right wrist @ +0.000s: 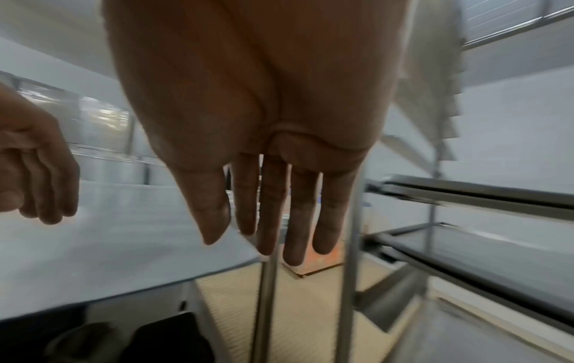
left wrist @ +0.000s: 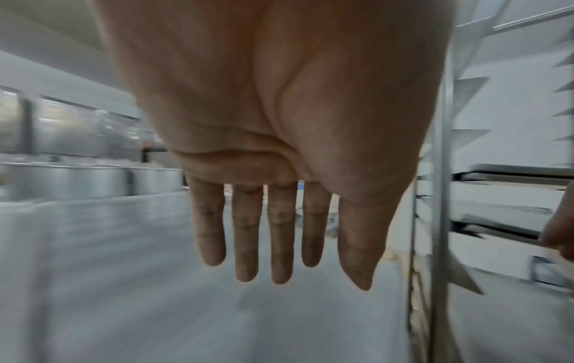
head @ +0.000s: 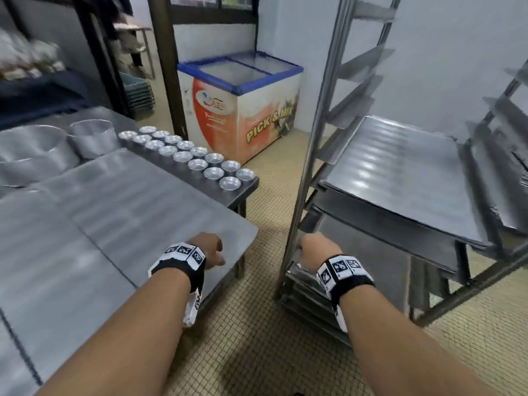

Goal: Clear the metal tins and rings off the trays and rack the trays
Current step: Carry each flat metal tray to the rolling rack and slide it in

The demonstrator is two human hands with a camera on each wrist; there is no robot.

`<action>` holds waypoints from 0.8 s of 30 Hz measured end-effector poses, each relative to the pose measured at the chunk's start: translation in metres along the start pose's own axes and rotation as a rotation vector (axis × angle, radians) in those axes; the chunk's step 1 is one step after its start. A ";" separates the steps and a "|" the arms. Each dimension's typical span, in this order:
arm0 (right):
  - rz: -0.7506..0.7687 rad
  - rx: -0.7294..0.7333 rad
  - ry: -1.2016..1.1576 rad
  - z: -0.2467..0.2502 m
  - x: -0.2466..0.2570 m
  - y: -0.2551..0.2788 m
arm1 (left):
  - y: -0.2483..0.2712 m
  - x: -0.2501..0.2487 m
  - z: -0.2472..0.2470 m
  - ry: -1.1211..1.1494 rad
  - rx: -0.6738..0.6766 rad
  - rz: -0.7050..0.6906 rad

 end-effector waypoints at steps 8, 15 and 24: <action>0.415 0.098 0.020 -0.056 0.215 0.010 | 0.131 0.194 -0.031 0.015 0.004 0.448; 0.683 0.211 0.016 -0.102 0.353 0.067 | 0.277 0.306 -0.073 0.077 -0.114 0.894; 0.829 0.338 -0.156 -0.150 0.440 0.156 | 0.371 0.328 -0.157 0.188 -0.059 1.201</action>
Point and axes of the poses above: each hand's wrist, its own y-axis away from the middle knuckle, its own z-axis out of the back of the hand, x = y × z, the point moved 5 cm from there along -y, towards the middle knuckle, and after that the axes turned 12 degrees about -x, right-handed, at the moved point
